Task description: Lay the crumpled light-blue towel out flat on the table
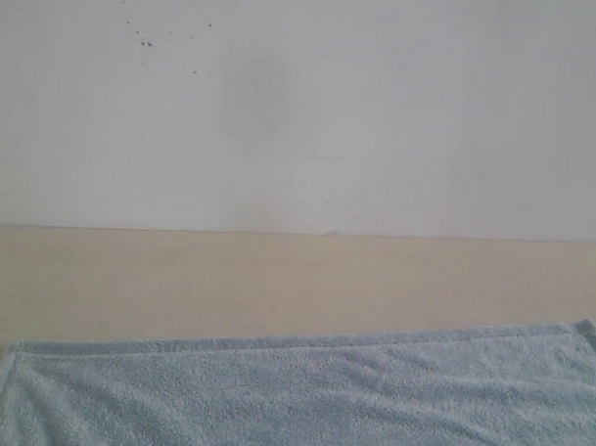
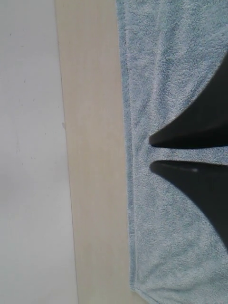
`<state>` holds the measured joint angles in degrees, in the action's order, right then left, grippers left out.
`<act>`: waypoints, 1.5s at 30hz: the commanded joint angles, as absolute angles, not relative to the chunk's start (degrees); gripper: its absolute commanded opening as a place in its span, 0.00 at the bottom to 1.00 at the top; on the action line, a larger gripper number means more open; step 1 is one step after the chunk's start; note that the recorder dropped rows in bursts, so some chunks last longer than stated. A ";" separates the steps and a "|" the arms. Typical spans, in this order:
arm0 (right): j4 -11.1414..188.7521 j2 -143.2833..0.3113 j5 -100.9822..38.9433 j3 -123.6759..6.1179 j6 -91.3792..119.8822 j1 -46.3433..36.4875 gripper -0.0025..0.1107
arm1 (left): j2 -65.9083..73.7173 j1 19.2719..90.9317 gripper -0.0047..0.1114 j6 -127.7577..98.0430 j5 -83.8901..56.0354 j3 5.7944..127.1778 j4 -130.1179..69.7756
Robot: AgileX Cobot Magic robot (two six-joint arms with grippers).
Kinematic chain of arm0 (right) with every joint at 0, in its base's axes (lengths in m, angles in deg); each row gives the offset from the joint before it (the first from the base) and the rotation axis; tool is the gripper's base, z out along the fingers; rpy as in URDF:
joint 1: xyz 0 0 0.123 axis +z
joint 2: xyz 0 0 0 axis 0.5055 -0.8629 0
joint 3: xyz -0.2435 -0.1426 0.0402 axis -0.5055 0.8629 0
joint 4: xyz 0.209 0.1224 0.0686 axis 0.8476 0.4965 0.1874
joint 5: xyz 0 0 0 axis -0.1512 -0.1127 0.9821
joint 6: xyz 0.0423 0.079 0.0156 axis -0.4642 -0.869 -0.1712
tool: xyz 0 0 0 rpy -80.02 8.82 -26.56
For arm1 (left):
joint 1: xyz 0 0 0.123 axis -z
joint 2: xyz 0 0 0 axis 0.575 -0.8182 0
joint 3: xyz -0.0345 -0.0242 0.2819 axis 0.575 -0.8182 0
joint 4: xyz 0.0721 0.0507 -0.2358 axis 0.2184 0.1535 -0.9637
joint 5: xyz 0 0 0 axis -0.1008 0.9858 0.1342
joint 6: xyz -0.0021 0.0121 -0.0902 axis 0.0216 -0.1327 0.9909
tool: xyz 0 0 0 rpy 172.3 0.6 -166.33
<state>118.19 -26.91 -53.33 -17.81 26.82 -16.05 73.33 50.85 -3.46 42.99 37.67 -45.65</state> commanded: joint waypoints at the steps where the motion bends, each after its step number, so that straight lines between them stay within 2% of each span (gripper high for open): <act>1: 118.22 -26.77 -53.15 -17.75 26.95 -15.92 0.10 | 73.72 51.14 0.08 -3.79 43.06 37.40 -45.59; 16: 118.22 -26.13 -53.15 -17.75 26.95 -15.93 0.10 | 73.72 51.14 0.08 -3.79 43.06 37.40 -45.59; 30: 118.22 -11.95 -52.72 -17.37 26.95 -15.93 0.10 | 73.72 51.14 0.08 -3.79 43.06 37.40 -45.59; 38: 118.22 -5.72 -44.15 -8.04 26.95 -15.93 0.10 | 73.72 51.14 0.08 -3.79 43.06 37.40 -45.59; 45: 116.98 -3.18 -44.15 -0.04 26.95 -15.93 0.10 | 73.72 51.14 0.08 -3.79 43.06 37.40 -45.59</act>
